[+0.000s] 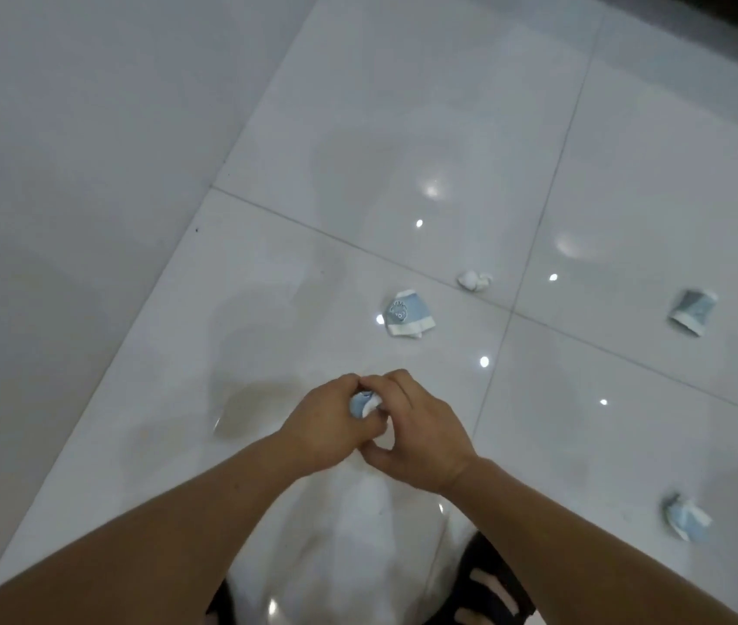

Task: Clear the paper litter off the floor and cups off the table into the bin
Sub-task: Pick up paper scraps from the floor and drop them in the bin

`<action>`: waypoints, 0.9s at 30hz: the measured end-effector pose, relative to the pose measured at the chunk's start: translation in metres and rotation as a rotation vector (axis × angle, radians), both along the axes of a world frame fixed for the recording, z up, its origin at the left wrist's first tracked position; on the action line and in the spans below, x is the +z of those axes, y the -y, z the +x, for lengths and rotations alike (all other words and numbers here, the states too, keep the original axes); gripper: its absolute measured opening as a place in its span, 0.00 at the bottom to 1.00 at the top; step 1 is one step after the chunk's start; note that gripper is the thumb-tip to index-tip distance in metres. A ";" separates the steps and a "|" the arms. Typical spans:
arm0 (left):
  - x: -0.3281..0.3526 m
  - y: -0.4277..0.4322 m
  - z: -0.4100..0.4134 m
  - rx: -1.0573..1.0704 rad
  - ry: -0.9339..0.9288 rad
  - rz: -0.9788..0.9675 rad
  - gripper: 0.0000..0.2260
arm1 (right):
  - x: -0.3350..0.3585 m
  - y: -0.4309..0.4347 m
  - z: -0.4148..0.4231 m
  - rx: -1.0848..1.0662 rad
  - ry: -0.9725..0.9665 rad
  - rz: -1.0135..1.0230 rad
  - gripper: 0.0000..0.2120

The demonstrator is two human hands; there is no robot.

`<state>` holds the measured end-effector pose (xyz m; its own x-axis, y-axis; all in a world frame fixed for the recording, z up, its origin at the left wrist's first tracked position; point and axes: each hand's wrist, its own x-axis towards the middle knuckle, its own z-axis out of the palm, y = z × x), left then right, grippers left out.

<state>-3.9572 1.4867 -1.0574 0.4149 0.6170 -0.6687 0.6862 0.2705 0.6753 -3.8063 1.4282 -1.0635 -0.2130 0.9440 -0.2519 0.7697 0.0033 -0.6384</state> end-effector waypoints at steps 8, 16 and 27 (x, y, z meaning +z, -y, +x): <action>-0.038 -0.041 -0.031 -0.019 -0.231 0.266 0.14 | -0.063 -0.081 0.043 -0.084 0.462 -0.070 0.50; -0.047 -0.063 -0.057 -0.001 -0.257 0.294 0.16 | -0.099 -0.105 0.029 -0.164 0.526 -0.288 0.24; 0.209 -0.052 0.037 -0.163 -0.226 0.343 0.18 | 0.186 -0.045 0.079 -0.229 0.312 -0.203 0.33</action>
